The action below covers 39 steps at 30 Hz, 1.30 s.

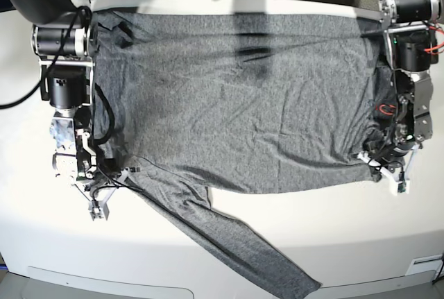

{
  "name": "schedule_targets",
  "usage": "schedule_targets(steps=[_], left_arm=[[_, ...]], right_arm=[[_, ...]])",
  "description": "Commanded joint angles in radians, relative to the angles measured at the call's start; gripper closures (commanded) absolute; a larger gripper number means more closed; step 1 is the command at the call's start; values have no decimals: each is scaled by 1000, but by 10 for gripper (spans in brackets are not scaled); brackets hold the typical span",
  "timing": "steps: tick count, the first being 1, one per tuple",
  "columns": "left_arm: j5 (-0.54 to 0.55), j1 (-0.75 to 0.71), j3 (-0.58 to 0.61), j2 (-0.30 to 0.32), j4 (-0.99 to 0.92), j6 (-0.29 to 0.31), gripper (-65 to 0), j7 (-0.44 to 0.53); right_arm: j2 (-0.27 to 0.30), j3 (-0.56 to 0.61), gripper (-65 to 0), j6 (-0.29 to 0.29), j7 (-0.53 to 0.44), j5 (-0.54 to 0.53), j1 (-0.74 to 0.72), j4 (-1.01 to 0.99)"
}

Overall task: Fold the T-shirt properly
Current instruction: 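Lower right gripper and grasp the shirt edge by the sleeve seam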

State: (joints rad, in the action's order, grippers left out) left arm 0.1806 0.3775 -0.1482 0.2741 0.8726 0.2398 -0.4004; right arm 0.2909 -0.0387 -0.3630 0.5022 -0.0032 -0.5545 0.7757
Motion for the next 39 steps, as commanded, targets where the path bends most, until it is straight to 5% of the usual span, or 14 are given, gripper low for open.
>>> schedule_targets(steps=[1, 3, 5, 21, 23, 27, 39], left_arm=[[11, 30, -1, 10, 21, 3, 0, 20], [11, 30, -1, 9, 21, 3, 0, 19], [23, 30, -1, 9, 21, 3, 0, 20], [33, 30, -1, 9, 21, 3, 0, 20], [33, 30, -1, 9, 21, 3, 0, 19], [33, 30, -1, 9, 21, 3, 0, 19], [33, 30, -1, 12, 71, 3, 0, 7]], right_arm=[[8, -1, -22, 4, -31, -5, -41, 23], [8, -1, -163, 4, -39, -5, -41, 23], [8, -1, -227, 4, -38, -5, -40, 22], [5, -2, -226, 10, -78, -80, -41, -128], [6, -2, -194, 10, -76, -79, -42, -125], [6, -2, 0, 8, -62, -80, -41, -97], [6, -1, 0, -28, -15, -79, -4, 85]])
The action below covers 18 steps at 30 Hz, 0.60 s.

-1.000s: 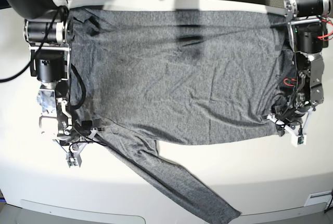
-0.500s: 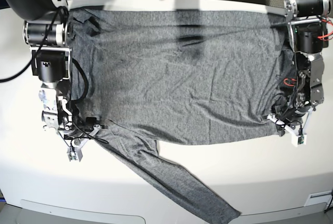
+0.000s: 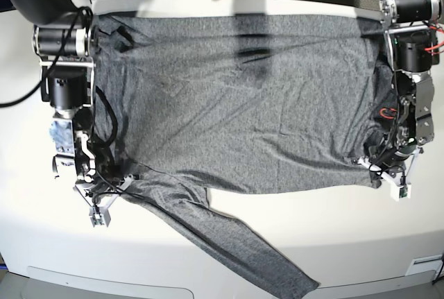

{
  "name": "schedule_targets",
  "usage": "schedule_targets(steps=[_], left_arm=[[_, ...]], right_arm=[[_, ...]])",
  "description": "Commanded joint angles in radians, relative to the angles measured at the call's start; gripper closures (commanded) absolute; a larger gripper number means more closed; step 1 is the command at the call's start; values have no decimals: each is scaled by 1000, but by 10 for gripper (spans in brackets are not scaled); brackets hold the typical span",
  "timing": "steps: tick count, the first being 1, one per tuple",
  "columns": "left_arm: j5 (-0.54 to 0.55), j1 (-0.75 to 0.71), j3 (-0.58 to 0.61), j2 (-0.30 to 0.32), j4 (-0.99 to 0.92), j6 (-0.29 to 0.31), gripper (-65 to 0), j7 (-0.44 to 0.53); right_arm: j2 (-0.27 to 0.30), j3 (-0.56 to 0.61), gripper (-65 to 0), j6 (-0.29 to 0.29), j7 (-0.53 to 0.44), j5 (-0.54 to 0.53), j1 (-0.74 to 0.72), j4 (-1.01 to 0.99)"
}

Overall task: Fold the T-shirt properly
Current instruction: 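Lower right gripper and grasp the shirt edge by the sleeve seam, then pull the held shirt edge with both grippers toward the arm bases, folding it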

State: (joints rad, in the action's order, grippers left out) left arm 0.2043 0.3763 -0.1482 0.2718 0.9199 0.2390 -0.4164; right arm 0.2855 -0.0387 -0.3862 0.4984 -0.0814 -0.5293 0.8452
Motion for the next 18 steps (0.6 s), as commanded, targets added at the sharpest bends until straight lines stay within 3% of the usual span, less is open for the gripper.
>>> schedule_targets(steps=[1, 11, 18], left_arm=[[9, 31, -1, 14, 29, 5, 0, 20], [9, 14, -1, 14, 161, 5, 0, -79], [16, -101, -1, 66, 424, 5, 0, -163]], right_arm=[[11, -1, 0, -12, -10, -1, -12, 41], [14, -2, 0, -24, 13, -1, 219, 362], [14, -14, 0, -23, 72, -2, 331, 594]])
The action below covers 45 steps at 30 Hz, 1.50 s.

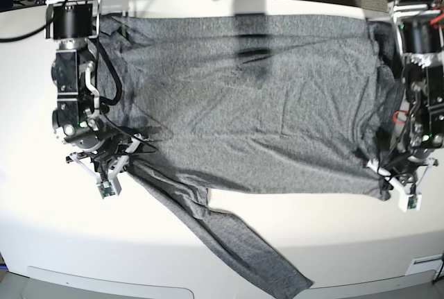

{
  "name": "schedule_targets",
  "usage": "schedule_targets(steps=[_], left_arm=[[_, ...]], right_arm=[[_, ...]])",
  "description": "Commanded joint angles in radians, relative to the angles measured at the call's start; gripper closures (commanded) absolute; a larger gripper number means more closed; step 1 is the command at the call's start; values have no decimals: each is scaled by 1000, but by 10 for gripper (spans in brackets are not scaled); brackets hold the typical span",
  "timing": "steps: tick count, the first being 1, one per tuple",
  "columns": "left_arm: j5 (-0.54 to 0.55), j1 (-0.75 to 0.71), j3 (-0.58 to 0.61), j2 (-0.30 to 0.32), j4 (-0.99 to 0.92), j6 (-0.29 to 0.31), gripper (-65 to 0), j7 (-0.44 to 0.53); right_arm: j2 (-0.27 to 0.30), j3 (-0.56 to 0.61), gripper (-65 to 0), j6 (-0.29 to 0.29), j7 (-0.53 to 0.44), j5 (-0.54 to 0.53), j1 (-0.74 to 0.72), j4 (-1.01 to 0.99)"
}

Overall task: Fold the T-shirt properly
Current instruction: 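Pull the held shirt edge with both grippers toward the arm bases, folding it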

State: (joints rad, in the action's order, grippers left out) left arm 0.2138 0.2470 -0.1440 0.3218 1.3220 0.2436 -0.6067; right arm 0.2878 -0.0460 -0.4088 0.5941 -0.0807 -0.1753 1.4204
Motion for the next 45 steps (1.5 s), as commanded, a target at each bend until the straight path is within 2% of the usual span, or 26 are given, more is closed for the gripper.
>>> schedule_targets(steps=[1, 7, 11, 20, 26, 31, 39, 45], left_arm=[[16, 7, -5, 29, 62, 0, 0, 8], [116, -116, -5, 124, 256, 0, 0, -60], [136, -187, -5, 162, 353, 0, 0, -83], [135, -306, -5, 171, 465, 0, 0, -232], [136, -375, -6, 209, 474, 0, 0, -257], [136, -402, -6, 216, 512, 0, 0, -286], [136, -403, -6, 216, 624, -1, 0, -497], [128, -462, -6, 216, 642, -15, 0, -519]], right_arm=[[11, -16, 0, 0, -23, -2, -9, 47], [11, -97, 0, -1, 16, -2, 78, 202], [12, -156, 0, -4, 24, -3, 157, 301], [12, -232, 0, -5, 60, -3, 344, 492], [12, -311, 0, -5, 73, -8, 472, 597], [12, -368, 0, -5, 85, -10, 549, 645], [11, -373, 0, -5, 119, -10, 634, 670], [11, -373, 0, -5, 148, -10, 677, 670]])
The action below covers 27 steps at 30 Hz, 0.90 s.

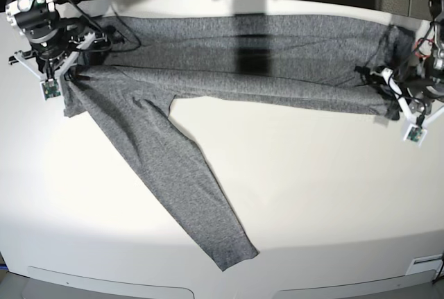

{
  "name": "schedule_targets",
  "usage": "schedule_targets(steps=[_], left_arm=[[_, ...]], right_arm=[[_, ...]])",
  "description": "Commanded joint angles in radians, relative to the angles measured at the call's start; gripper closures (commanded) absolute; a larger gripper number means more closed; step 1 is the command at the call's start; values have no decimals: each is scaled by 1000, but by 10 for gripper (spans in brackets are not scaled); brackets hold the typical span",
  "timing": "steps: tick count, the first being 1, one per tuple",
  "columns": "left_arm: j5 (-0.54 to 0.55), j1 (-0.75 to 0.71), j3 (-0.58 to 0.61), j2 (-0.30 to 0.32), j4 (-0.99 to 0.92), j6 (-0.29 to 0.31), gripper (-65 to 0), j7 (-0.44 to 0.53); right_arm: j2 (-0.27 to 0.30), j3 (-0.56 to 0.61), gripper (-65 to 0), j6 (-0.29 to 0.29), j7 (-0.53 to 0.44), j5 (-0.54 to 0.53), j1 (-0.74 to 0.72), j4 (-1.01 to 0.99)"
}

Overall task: Fold the T-shirt properly
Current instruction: 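Pull the held shirt edge with both grippers toward the arm bases, folding it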

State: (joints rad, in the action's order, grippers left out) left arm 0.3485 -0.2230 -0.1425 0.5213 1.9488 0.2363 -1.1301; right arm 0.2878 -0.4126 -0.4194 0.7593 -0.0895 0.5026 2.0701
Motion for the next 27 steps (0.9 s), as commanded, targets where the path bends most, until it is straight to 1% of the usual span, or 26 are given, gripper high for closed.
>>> schedule_targets(steps=[1, 5, 11, 15, 19, 21, 24, 25, 27], left_arm=[[-6, -8, -8, 16, 16, -8, 0, 5], [-6, -74, -8, 16, 16, -8, 0, 14], [-8, -175, -7, 1, 15, -8, 0, 109], [-10, -202, -8, -14, 15, -7, 0, 114], [-72, -202, -8, -14, 15, -8, 0, 108], [-83, -204, -8, -14, 15, -8, 0, 106], [-87, -214, -7, -14, 15, -8, 0, 105], [-87, -219, -7, -14, 15, -8, -16, 106], [-87, -230, -7, -14, 15, -8, -103, 106]], right_arm=[[11, -7, 0, 5, -13, -1, 3, 21], [10, -7, 0, 5, 16, -2, 13, 20], [8, -6, 0, 5, 75, -2, 13, 20], [8, -6, 0, 5, 106, -6, 13, 19], [8, -6, 0, 5, 155, -89, 13, 19], [8, -6, -5, 5, 184, -117, 13, 19], [8, -6, -170, 5, 209, -128, 13, 19], [8, -6, -211, 5, 211, -128, 13, 19], [8, -6, -266, 5, 224, -128, 13, 19]])
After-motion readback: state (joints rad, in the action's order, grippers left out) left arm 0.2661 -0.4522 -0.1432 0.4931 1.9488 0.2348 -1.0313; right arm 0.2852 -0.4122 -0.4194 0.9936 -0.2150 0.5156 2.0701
